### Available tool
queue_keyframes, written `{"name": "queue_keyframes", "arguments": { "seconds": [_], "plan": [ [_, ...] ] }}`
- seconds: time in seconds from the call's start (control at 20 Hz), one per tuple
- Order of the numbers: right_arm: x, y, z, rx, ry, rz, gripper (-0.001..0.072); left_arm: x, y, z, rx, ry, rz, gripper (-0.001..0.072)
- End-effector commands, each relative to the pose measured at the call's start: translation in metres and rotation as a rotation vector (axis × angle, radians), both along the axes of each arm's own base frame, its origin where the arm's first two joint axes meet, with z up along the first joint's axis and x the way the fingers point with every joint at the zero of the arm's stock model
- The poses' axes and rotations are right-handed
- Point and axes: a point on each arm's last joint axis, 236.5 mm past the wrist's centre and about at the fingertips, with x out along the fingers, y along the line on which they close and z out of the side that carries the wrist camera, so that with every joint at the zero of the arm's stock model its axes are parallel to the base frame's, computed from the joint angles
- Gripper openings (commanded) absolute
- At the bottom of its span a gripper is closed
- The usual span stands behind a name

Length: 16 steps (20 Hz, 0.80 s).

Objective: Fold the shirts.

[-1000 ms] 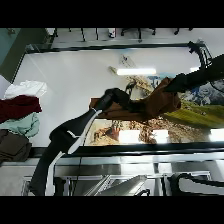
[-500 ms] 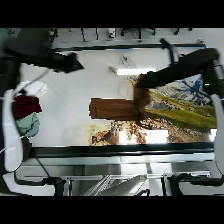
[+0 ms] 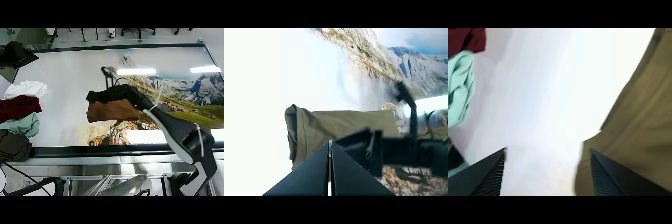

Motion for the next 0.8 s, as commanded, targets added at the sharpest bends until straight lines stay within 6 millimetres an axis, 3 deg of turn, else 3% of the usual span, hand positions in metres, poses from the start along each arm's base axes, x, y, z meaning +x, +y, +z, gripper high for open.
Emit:
{"name": "queue_keyframes", "arguments": {
  "seconds": [0.0,0.1,0.2,0.3,0.35,0.45,0.55,0.75],
  "plan": [
    [0.022,-0.098,0.027,-0.103,0.029,-0.048,0.0607,-0.005,-0.015,-0.005,0.005,0.009,-0.039,0.0014],
    [0.021,-0.187,0.026,-0.216,0.141,-0.114,0.0607,-0.005,-0.029,-0.023,-0.002,0.049,-0.069,0.0014],
    [0.005,-0.262,0.005,-0.338,0.291,-0.171,0.0608,-0.004,-0.04,-0.04,-0.004,0.081,-0.093,0.0014],
    [-0.012,-0.297,-0.024,-0.355,0.415,-0.208,0.0643,-0.006,-0.045,-0.055,-0.007,0.118,-0.102,0.0014],
    [-0.02,-0.306,-0.042,-0.351,0.464,-0.227,0.072,-0.006,-0.045,-0.06,-0.008,0.132,-0.103,0.0014],
    [-0.031,-0.307,-0.074,-0.336,0.523,-0.216,0.072,-0.007,-0.045,-0.063,-0.008,0.142,-0.103,0.0014],
    [-0.034,-0.288,-0.095,-0.258,0.57,-0.165,0.072,-0.007,-0.045,-0.062,-0.01,0.141,-0.105,0.0014],
    [-0.026,-0.237,-0.114,-0.043,0.631,-0.116,0.0719,-0.012,-0.047,-0.055,-0.014,0.126,-0.11,0.0014]
  ]
}}
